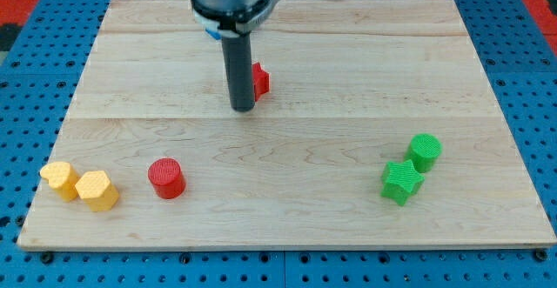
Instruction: Move the red blocks towards the bottom of the triangle
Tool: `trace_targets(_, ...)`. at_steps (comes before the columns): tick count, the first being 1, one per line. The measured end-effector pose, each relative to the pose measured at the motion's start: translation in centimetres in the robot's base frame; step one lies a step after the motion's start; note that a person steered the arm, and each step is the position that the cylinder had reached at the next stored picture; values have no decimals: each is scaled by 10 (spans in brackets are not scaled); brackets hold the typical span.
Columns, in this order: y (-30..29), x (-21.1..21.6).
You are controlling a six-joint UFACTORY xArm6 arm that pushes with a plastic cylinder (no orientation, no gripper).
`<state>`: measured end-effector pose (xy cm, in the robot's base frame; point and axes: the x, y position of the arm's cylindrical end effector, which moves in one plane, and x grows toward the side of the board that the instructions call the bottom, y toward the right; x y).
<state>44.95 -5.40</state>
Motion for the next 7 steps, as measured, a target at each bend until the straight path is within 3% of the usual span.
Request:
trace_targets(1,10,126)
trace_targets(2,-54,165)
trace_targets(3,-71,105)
trace_targets(5,-122,92)
trace_targets(6,-119,44)
trace_targets(7,-59,43)
